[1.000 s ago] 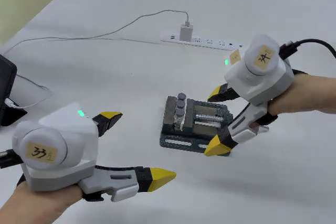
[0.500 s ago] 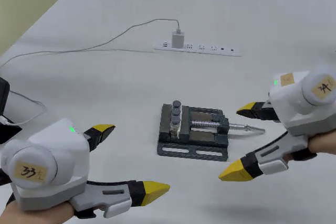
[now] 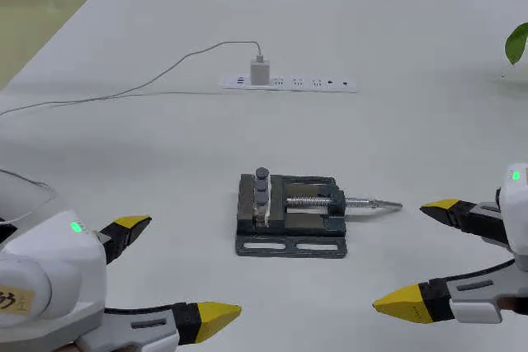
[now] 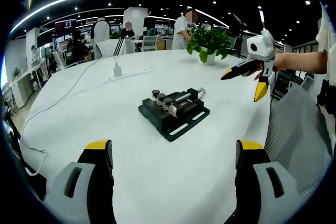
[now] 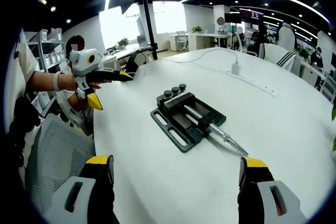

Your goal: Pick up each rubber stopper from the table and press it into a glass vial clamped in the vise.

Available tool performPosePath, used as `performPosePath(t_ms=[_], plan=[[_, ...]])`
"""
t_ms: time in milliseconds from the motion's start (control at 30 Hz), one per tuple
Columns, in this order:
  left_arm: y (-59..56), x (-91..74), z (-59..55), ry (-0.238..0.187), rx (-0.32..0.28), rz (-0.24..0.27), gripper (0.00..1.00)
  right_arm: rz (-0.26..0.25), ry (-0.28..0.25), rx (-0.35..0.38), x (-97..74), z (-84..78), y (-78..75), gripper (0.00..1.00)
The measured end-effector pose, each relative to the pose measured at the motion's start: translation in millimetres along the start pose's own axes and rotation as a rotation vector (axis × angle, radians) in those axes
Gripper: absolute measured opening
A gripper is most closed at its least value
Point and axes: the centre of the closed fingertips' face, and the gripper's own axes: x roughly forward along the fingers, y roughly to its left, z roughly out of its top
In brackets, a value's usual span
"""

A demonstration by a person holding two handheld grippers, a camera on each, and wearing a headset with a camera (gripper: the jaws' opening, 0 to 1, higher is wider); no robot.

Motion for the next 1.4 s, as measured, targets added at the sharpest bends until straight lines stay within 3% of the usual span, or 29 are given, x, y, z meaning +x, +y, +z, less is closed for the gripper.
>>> performPosePath(t_ms=[333,767,1033,1400], plan=[[4.1,-1.6,0.0,0.002,-0.008,0.016,0.99,-0.012,-0.042,0.054,-1.4,-3.3,5.4,0.99],[-2.3,-5.2,-3.4,0.004,-0.009,0.026,0.99,-0.011,-0.074,0.062,-0.7,2.3,10.1,0.99],[-7.8,-5.7,-1.9,-0.001,-0.011,0.022,0.99,-0.012,-0.069,0.051,-1.3,3.2,12.2,0.97],[-3.8,-7.8,-2.3,0.000,-0.012,0.028,0.99,-0.013,-0.063,0.058,0.1,3.2,9.4,0.94]])
